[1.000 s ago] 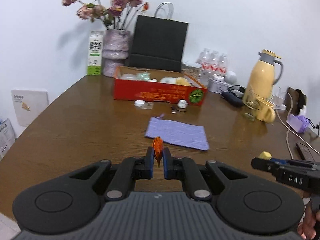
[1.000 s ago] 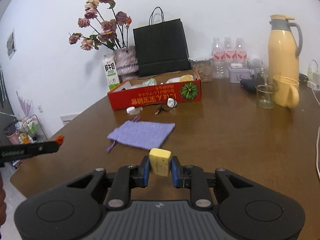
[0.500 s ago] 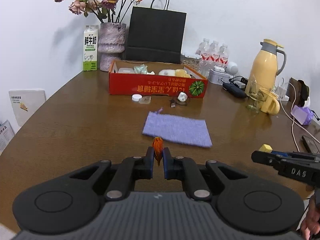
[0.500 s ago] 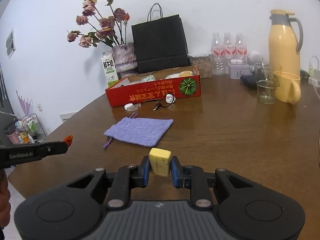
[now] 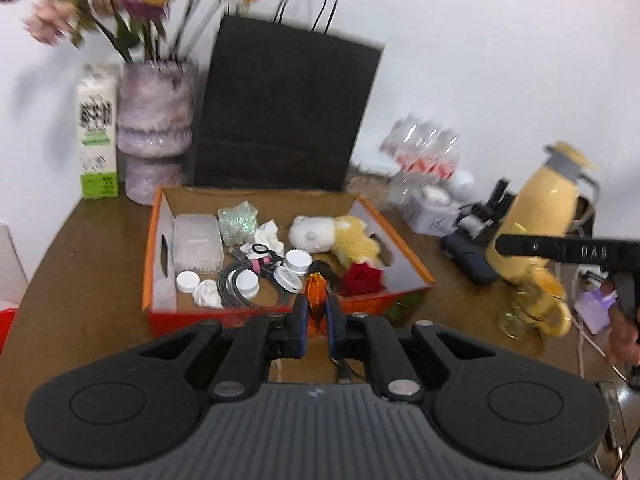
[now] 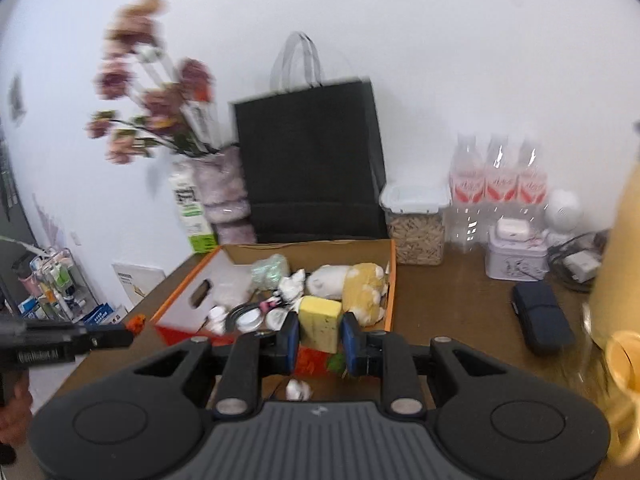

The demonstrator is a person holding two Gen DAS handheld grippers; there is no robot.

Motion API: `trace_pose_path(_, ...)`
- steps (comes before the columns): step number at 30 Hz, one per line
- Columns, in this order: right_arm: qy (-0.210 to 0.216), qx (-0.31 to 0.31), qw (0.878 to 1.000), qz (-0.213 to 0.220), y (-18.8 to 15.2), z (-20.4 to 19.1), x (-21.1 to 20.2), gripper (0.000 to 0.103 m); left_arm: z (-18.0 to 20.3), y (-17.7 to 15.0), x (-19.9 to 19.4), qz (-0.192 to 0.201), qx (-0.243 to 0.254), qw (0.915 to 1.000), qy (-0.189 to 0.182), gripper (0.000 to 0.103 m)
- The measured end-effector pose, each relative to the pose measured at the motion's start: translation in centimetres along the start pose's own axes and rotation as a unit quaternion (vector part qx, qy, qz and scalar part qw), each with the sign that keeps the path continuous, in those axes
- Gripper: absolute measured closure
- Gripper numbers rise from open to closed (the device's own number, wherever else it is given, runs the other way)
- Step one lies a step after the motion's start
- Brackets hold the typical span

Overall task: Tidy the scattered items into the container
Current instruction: 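Lift the orange piece and yellow cube and carry them over the box, then open both tools to drop the orange piece and cube into the box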

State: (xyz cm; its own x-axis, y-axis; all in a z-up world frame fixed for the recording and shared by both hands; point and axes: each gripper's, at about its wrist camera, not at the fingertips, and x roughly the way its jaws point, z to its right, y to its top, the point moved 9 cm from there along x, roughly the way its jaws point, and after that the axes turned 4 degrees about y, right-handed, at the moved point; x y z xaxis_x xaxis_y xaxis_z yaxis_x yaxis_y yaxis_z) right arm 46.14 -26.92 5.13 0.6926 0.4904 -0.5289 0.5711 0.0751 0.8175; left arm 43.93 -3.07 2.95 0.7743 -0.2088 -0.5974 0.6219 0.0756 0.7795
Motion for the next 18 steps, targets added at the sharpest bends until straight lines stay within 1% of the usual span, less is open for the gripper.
trace_pose_path(2,0.000,0.009,0.999,-0.052,1.9,1.2,4.1,0.082,-0.8,1.2,3.6,-0.037,-0.012,0.9992,0.004,0.093)
trace_pose_path(4,-0.008,0.021,0.995,-0.101,2.2,2.0,8.1,0.082,-1.1,1.7,7.3,-0.070,-0.010,0.9975,0.006,0.093)
trace_pose_path(6,-0.018,0.037,0.988,-0.148,1.6,2.8,11.6,0.082,-1.5,1.3,10.2,-0.097,-0.007,0.9950,0.018,0.093)
trace_pose_path(7,-0.027,0.038,0.984,-0.170,1.1,3.2,13.2,0.082,-1.8,1.0,11.4,-0.108,-0.015,0.9938,0.025,0.093)
trace_pose_path(9,-0.045,0.037,0.978,-0.198,-0.2,3.7,15.3,0.081,-2.3,0.0,13.3,-0.138,-0.027,0.9898,0.023,0.093)
trace_pose_path(10,-0.055,0.038,0.976,-0.209,-0.8,4.0,16.1,0.076,-2.4,-0.5,14.0,-0.149,-0.027,0.9882,0.018,0.089)
trace_pose_path(11,-0.065,0.044,0.972,-0.220,-1.5,4.3,16.8,0.071,-2.8,-0.8,14.5,-0.155,-0.026,0.9874,0.018,0.078)
trace_pose_path(12,-0.067,0.048,0.970,-0.230,-2.3,4.6,17.1,0.066,-3.2,-1.2,14.8,-0.156,-0.028,0.9871,0.027,0.072)
trace_pose_path(13,-0.061,0.051,0.969,-0.235,-2.7,4.5,17.4,0.063,-3.7,-1.6,14.9,-0.156,-0.025,0.9869,0.034,0.062)
trace_pose_path(14,-0.056,0.044,0.971,-0.230,-2.9,4.3,17.5,0.062,-4.0,-1.7,15.0,-0.156,-0.022,0.9869,0.038,0.054)
trace_pose_path(16,-0.059,0.034,0.970,-0.234,-3.1,3.8,17.2,0.055,-4.7,-1.8,14.9,-0.157,-0.021,0.9870,0.024,0.054)
trace_pose_path(18,-0.058,0.033,0.968,-0.242,-3.3,3.5,17.0,0.049,-5.8,-1.8,14.6,-0.164,-0.037,0.9852,0.034,0.054)
